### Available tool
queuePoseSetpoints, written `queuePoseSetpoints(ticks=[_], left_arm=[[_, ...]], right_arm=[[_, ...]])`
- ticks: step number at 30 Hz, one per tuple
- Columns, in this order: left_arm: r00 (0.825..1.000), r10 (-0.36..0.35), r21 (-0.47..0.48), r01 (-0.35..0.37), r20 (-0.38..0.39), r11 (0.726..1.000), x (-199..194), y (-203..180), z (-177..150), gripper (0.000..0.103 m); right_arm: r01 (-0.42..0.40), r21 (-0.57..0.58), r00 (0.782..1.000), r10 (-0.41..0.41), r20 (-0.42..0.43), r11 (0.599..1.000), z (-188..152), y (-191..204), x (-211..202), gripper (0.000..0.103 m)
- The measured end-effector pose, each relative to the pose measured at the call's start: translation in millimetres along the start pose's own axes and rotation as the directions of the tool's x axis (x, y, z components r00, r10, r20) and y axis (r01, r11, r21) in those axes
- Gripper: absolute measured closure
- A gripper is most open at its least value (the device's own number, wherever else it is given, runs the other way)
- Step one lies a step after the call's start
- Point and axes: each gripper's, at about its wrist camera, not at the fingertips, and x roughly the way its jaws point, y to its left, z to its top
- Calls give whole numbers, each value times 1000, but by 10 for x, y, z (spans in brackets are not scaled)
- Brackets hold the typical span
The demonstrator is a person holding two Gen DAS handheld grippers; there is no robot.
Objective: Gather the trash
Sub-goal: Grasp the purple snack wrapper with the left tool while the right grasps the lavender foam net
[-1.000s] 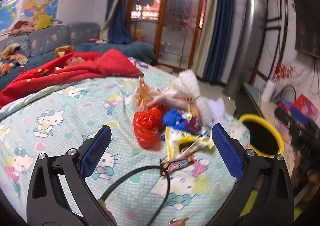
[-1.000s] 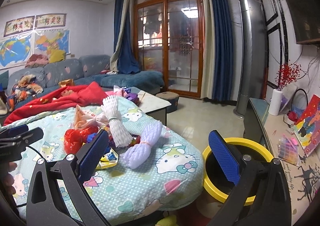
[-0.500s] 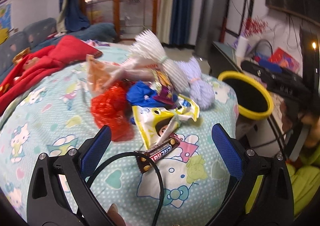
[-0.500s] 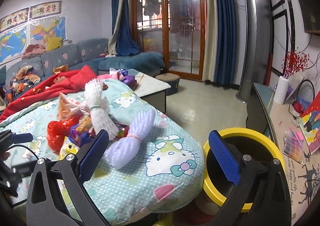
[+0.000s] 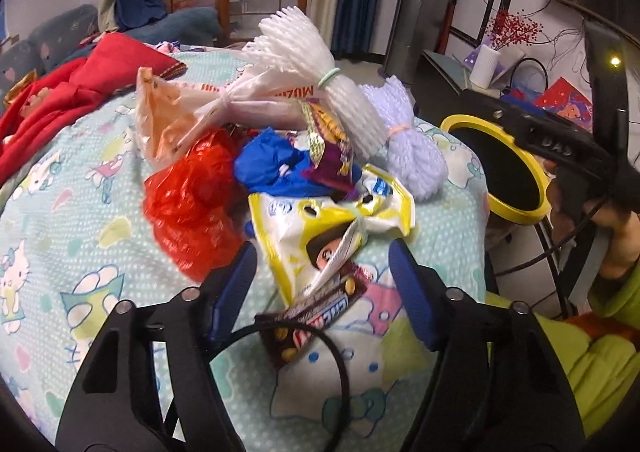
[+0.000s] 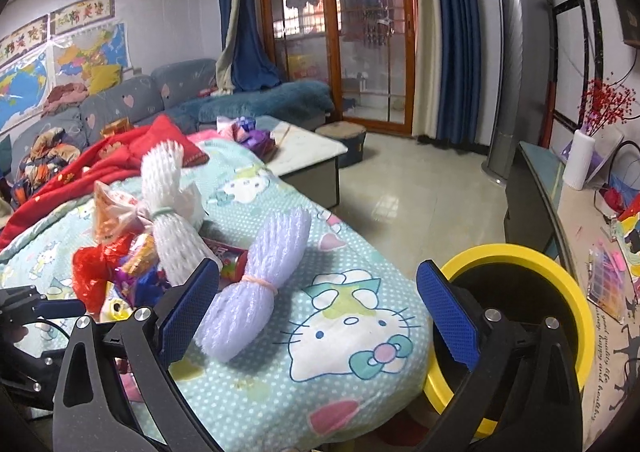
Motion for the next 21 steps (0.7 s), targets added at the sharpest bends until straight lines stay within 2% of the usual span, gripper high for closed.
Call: queuePoseSetpoints(ticks=[2, 6, 8, 14, 17, 19, 20, 21], left_arm=[[1000, 3, -18, -3, -4, 1000, 47, 14, 40, 49], [999, -7, -55, 9, 38, 998, 46, 8, 166, 50], [998, -11, -70, 15, 54, 997, 55, -14, 237, 55], [999, 21, -110, -16, 42, 994, 199, -52, 433, 58], [999, 46, -125, -44, 20, 991, 288, -61, 495, 60], [999, 48, -131, -47, 8, 990, 345, -63, 522, 70], [999, 54, -131, -53, 2, 990, 370, -65, 532, 76], [999, 53, -132, -53, -3, 990, 384, -64, 529, 78]], right_arm=[[-8, 11, 1000, 8, -25, 1000, 7, -13, 86, 17], [-28, 27, 998, 29, -54, 999, 33, -27, 231, 19], [-39, 36, 997, 42, -69, 999, 42, -22, 289, 20], [-100, 88, 983, 112, -148, 991, 30, -5, 520, 27], [-130, 142, 965, 158, -209, 981, 8, -14, 648, 38], [-160, 179, 948, 201, -246, 971, -29, -20, 721, 53], [-179, 197, 937, 228, -264, 964, -47, -26, 751, 57], [-193, 207, 930, 246, -272, 959, -50, -20, 757, 66]])
